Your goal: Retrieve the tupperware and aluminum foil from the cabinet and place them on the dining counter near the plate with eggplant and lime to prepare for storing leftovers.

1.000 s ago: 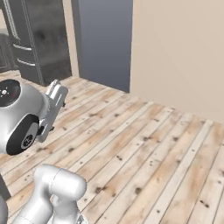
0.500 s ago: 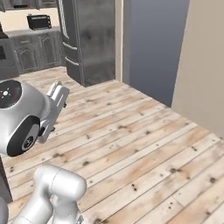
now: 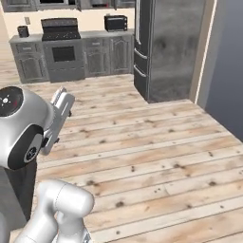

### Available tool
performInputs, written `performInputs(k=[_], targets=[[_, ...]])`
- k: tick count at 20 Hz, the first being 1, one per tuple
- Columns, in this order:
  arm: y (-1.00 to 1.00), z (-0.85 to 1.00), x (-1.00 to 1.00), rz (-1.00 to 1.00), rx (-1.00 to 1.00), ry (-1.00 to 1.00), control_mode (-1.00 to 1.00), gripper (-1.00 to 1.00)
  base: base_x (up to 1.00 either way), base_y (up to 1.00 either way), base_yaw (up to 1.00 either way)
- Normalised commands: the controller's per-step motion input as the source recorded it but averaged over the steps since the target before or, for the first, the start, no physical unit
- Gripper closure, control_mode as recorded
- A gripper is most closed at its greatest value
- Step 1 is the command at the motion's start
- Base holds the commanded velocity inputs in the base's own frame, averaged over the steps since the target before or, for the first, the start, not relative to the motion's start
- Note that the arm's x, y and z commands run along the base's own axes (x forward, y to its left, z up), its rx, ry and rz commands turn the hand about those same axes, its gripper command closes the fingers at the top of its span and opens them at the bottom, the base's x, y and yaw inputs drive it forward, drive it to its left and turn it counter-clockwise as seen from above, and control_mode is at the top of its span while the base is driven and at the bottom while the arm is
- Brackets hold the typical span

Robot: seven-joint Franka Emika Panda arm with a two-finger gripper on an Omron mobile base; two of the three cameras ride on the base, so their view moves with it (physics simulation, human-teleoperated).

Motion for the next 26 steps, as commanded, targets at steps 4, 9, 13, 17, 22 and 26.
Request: performInputs(k=[4, 9, 13, 17, 22, 26], targets=[[0.0, 0.0, 0.0, 0.0, 0.0, 0.0, 1.0, -1.0, 1.0, -0.33, 0.42], [0.0, 0.0, 0.0, 0.0, 0.0, 0.0, 1.0, -1.0, 1.0, -0.56, 0.26], [0.0, 0.0, 0.0, 0.0, 0.0, 0.0, 1.0, -1.0, 1.0, -0.51, 0.09], [0.0, 0.0, 0.0, 0.0, 0.0, 0.0, 1.0, -1.0, 1.0, -0.19, 0.03], [0.0, 0.0, 0.0, 0.0, 0.0, 0.0, 1.0, -1.0, 1.0, 0.0, 0.1], [0.0, 0.0, 0.0, 0.0, 0.0, 0.0, 1.0, -1.0, 1.0, 0.0, 0.12]])
